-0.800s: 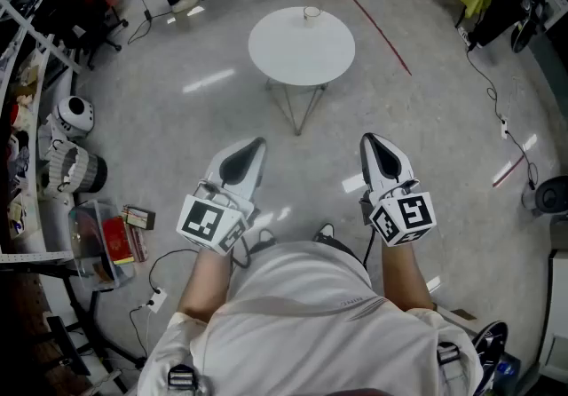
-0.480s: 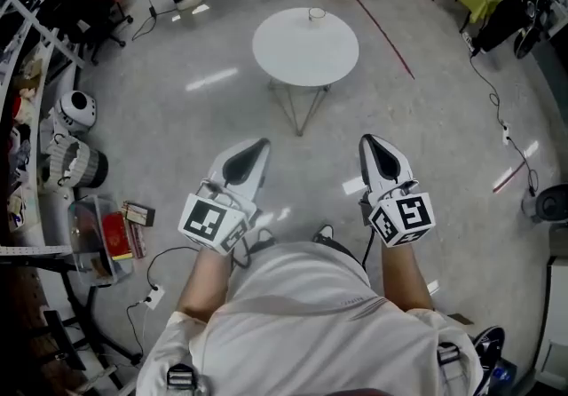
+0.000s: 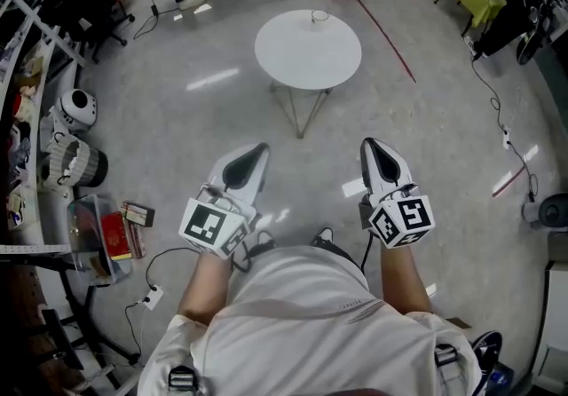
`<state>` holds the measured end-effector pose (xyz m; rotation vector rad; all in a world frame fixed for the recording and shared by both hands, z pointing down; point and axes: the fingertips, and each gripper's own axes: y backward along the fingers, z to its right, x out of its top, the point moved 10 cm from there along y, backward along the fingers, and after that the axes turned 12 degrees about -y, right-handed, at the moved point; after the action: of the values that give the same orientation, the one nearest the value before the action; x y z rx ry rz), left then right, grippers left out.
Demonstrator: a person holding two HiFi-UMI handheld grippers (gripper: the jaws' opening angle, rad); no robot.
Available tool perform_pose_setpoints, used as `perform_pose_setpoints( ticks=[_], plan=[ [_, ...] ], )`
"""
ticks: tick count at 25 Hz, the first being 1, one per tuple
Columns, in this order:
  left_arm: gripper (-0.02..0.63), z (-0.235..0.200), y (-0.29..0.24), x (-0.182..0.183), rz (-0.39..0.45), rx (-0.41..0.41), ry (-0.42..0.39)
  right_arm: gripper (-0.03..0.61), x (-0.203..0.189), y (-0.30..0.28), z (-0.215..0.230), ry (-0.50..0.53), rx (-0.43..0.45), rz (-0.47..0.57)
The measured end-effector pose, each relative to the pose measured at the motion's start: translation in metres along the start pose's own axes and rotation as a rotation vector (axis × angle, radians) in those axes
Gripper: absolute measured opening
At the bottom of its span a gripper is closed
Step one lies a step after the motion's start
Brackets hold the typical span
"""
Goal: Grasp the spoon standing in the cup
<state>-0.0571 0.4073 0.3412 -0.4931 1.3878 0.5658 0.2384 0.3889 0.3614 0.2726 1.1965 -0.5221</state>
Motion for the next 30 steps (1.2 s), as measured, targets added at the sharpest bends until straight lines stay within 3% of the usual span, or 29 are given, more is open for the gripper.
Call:
perform_pose_setpoints(
  ticks=[7, 18, 25, 30],
  plan=[
    [0.002, -0.036, 0.034, 0.0, 0.001, 0.015, 0.011, 0.005, -0.012, -0.035, -0.03, -0.029, -0.012, -0.009],
    [0.003, -0.109, 0.077, -0.021, 0.014, -0.017, 0.015, 0.005, -0.032, -0.092, -0.107, 0.034, 0.006, -0.023],
    [0.003, -0.135, 0.026, -0.028, 0.006, -0.044, 0.031, 0.005, -0.022, -0.126, -0.067, 0.016, -0.039, -0.035],
    [0.002, -0.161, -0.033, -0.032, -0.019, -0.022, 0.027, 0.005, -0.005, -0.175, -0.02, -0.007, -0.015, -0.036]
  ],
)
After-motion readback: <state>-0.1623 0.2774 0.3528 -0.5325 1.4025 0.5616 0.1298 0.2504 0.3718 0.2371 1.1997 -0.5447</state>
